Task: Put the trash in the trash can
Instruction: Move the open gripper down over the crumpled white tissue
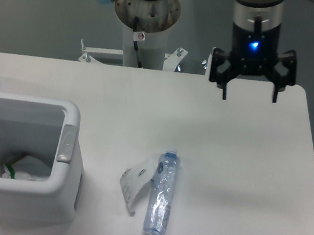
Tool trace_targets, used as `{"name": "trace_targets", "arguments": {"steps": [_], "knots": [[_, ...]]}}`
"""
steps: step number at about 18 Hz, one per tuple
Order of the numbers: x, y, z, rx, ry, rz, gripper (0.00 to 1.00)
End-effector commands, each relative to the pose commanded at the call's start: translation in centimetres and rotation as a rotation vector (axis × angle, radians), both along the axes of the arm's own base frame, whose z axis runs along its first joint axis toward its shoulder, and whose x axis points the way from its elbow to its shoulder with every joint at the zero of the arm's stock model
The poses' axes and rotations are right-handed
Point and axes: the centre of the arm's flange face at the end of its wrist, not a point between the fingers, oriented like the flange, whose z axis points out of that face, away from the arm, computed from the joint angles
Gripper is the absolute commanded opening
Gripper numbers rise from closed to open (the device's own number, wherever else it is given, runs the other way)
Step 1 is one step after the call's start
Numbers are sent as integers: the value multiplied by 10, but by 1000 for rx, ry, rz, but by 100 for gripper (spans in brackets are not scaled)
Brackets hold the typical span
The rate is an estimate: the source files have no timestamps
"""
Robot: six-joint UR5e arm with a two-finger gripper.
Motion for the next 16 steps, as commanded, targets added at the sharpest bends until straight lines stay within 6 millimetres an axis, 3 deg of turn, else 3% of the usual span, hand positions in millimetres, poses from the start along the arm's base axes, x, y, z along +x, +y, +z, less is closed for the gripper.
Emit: {"name": "trace_targets", "arguments": {"steps": [7,12,16], "knots": [[-8,9,-7,42,22,2,100],[-8,13,-53,14,-26,-2,100],[10,18,-100,35,-5,-4,100]]}}
